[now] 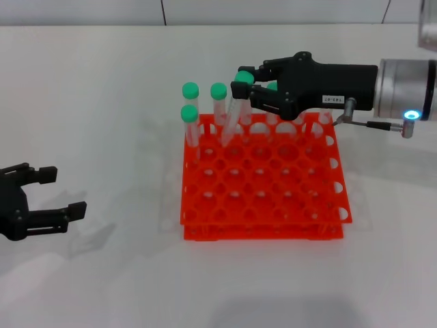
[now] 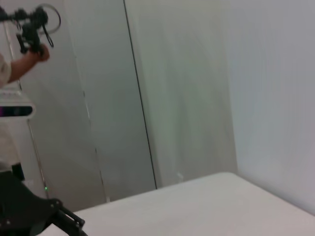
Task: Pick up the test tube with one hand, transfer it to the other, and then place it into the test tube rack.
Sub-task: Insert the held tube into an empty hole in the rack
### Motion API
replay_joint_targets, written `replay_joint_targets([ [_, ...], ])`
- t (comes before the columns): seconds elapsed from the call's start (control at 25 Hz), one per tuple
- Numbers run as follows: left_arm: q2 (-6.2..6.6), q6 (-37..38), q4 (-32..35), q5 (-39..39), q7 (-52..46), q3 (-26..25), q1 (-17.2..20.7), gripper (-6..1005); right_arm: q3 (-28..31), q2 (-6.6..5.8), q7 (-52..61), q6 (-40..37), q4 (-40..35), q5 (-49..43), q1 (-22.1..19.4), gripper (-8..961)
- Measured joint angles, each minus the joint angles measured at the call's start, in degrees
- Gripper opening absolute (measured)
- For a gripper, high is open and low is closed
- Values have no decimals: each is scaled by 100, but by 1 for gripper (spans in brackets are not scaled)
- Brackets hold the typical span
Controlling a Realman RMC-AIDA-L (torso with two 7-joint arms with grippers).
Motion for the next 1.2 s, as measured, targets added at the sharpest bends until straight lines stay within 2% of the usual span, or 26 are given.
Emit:
replay_joint_targets([
  [0.16, 6, -7, -20, 25, 73, 19, -26, 888, -2, 28, 202, 126, -241, -225, -37, 267],
  [0.72, 8, -68, -327, 59, 348, 8, -229, 887, 51, 53, 268, 175, -277, -267, 58, 267],
  [0.96, 6, -68, -342, 62, 397, 14, -265, 887, 30, 145, 278, 387, -280, -469, 112, 267],
  [1.2, 6, -67, -391, 62, 407, 10, -308, 887, -24, 149, 288, 403, -227, -494, 180, 267],
])
